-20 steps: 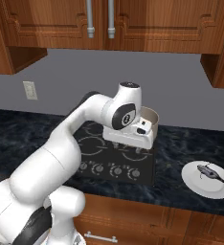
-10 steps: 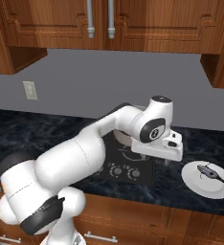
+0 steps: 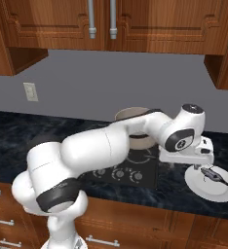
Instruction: Retrieve the frozen meat and place it in the pot on a burner. Then turn the burner on.
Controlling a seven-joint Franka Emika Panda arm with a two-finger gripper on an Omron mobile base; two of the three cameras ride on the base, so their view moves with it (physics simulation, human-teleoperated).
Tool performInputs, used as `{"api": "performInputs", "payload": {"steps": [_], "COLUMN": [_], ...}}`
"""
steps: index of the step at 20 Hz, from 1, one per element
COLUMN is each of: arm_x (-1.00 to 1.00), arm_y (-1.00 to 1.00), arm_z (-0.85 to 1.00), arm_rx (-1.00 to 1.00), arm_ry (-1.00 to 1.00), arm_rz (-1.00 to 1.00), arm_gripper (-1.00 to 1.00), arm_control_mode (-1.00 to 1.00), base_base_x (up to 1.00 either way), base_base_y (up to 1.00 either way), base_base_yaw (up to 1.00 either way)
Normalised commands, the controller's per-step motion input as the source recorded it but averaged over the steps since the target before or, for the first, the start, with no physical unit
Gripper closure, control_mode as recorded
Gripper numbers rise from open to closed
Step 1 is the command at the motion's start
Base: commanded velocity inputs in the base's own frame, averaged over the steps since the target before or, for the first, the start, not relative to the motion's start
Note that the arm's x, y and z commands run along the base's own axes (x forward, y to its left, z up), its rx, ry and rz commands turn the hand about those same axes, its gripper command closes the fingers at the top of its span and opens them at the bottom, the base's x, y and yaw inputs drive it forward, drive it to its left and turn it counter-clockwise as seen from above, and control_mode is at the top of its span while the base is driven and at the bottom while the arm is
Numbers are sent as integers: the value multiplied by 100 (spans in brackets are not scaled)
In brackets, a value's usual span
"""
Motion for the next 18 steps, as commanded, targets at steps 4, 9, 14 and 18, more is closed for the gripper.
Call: {"api": "performInputs", "payload": {"steps": [4,9,14,18], "arm_x": [3,16,13,23], "arm_y": [-44,-47,-31,-32], "arm_z": [0,0,-12,-11], "arm_rx": [0,0,0,0], "arm_ry": [0,0,1,8], "arm_rz": [11,11,14,15], "arm_gripper": [-100,-100,-100,-100], "arm_control_mode": [-100,-100,-100,-100], "base_base_x": [0,0,0,0], "base_base_y": [0,0,0,0], "base_base_yaw": [0,0,0,0]}}
